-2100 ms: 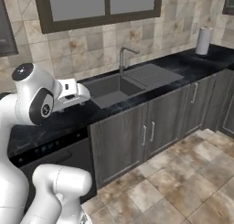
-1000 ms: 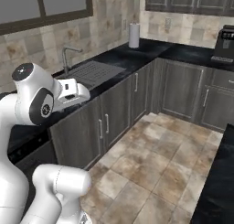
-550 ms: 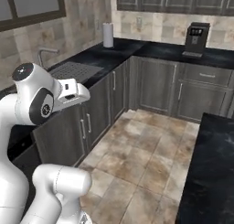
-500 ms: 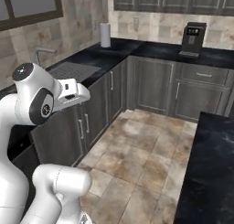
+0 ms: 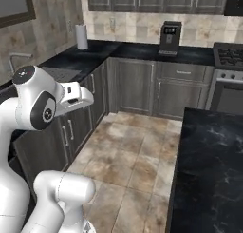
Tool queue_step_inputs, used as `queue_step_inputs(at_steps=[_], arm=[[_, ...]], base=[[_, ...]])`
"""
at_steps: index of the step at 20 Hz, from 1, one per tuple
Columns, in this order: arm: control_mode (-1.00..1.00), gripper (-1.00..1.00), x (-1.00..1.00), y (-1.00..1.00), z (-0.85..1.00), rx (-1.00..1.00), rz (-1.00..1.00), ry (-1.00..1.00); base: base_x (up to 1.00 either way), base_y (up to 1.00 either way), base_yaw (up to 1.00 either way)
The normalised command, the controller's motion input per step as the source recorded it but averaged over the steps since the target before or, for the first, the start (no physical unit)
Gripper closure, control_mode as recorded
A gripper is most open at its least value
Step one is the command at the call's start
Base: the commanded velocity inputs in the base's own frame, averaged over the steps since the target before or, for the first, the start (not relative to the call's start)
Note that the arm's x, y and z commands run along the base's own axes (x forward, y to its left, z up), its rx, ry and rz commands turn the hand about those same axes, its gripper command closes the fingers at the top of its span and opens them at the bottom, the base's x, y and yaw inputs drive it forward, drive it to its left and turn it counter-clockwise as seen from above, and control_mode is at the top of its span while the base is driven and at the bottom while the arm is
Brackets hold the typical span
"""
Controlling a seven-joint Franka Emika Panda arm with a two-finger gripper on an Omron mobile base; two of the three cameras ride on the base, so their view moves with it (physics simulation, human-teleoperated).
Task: Pick the bar and boxed food from the counter and place them in the cabinets closest to them.
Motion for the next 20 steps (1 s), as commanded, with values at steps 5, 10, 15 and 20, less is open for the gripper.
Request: queue_step_inputs(at_steps=[5,10,15,20], arm=[[1.00,-1.00,0.00,0.00,0.00,0.00,0.00,0.00],[1.00,-1.00,0.00,0.00,0.00,0.00,0.00,0.00],[1.00,-1.00,0.00,0.00,0.00,0.00,0.00,0.00],[1.00,-1.00,0.00,0.00,0.00,0.00,0.00,0.00]], base=[[-0.04,0.00,-0.28],[-0.04,0.00,-0.27],[-0.01,0.00,-0.26],[-0.02,-0.01,-0.16]])
